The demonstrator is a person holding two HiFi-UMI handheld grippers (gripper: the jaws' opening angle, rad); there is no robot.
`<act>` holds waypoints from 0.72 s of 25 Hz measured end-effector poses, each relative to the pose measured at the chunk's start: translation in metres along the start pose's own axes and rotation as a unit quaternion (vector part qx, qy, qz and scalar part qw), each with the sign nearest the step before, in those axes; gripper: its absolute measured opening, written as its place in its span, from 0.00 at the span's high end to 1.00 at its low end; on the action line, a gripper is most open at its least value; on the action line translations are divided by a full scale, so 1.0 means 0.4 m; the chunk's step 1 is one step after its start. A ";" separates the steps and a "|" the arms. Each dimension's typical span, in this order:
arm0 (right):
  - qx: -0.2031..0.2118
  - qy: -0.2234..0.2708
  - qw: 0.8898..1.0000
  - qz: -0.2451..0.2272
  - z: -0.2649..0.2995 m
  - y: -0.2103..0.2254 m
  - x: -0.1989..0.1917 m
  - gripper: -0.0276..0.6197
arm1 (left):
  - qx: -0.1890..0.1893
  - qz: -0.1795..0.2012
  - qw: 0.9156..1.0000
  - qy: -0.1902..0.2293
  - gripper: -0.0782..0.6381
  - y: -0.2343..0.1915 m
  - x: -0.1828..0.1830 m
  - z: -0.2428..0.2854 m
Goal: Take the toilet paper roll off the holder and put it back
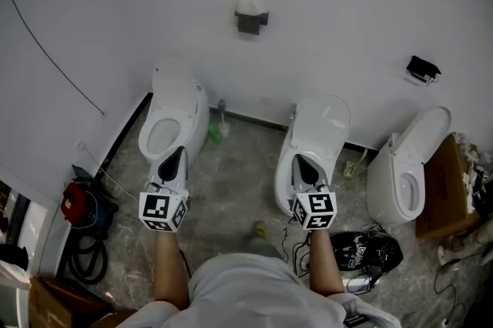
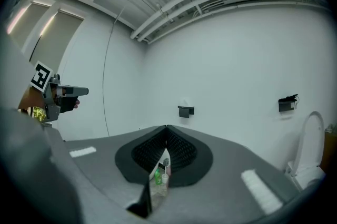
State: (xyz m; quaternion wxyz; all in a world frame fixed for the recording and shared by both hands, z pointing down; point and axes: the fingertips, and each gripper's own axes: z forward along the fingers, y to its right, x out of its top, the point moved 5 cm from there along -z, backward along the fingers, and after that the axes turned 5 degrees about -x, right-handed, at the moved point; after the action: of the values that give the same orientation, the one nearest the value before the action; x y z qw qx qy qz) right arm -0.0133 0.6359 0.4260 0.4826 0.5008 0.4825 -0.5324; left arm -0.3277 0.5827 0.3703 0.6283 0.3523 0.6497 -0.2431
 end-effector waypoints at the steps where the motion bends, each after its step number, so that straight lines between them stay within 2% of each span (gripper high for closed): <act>1: 0.000 0.000 1.000 0.000 0.003 0.002 0.000 0.96 | 0.000 -0.001 1.000 0.000 0.89 -0.002 -0.001 0.002; 18: 0.011 0.012 1.000 -0.021 0.168 0.012 0.024 0.96 | 0.011 -0.002 1.000 -0.008 0.89 -0.077 -0.028 0.107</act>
State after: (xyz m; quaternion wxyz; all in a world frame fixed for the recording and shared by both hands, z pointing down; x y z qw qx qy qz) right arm -0.0135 0.5682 0.4183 0.4603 0.5019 0.4929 -0.5416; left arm -0.3241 0.5288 0.3736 0.6289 0.3558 0.6427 -0.2546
